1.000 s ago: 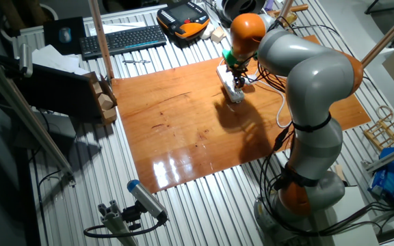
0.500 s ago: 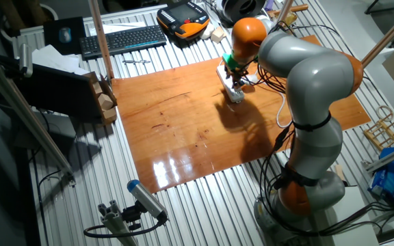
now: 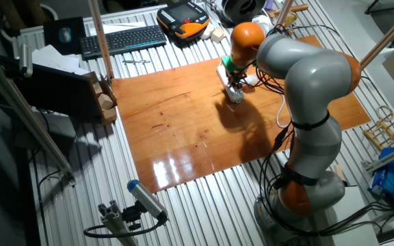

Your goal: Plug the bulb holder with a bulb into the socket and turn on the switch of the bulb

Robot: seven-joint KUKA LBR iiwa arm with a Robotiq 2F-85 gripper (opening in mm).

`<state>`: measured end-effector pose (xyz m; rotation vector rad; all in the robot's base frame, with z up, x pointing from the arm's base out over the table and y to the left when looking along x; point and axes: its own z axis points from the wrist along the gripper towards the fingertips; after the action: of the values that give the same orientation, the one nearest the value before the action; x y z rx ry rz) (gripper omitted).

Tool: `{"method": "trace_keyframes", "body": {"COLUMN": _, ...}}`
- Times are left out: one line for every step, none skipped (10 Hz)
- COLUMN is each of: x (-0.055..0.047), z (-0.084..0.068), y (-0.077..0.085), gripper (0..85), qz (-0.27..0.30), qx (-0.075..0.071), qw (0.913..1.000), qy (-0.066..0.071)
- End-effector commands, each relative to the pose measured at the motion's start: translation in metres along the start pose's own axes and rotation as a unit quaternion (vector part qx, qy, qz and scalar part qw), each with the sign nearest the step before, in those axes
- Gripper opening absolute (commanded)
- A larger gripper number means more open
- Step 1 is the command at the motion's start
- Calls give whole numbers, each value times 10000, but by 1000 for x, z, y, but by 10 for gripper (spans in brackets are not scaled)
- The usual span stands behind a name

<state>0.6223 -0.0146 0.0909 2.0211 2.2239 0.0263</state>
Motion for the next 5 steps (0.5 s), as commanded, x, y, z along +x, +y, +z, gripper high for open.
{"method": "trace_keyframes", "body": {"x": 0, "z": 6, "y": 0, "gripper": 0, "qz": 7, "qx": -22, "qw": 10000, "qy": -11}}
{"method": "trace_keyframes", "body": {"x": 0, "z": 8, "y": 0, "gripper": 0, "qz": 33, "qx": -17, "qw": 10000, "qy": 20}}
{"method": "trace_keyframes", "body": {"x": 0, "z": 8, "y": 0, "gripper": 0, "qz": 72, "qx": 36, "qw": 10000, "qy": 32}}
{"method": "trace_keyframes", "body": {"x": -1, "z": 8, "y": 1, "gripper": 0, "qz": 137, "qx": 95, "qw": 9998, "qy": 67}}
{"method": "trace_keyframes", "body": {"x": -2, "z": 8, "y": 2, "gripper": 0, "qz": 208, "qx": 96, "qw": 9996, "qy": 166}}
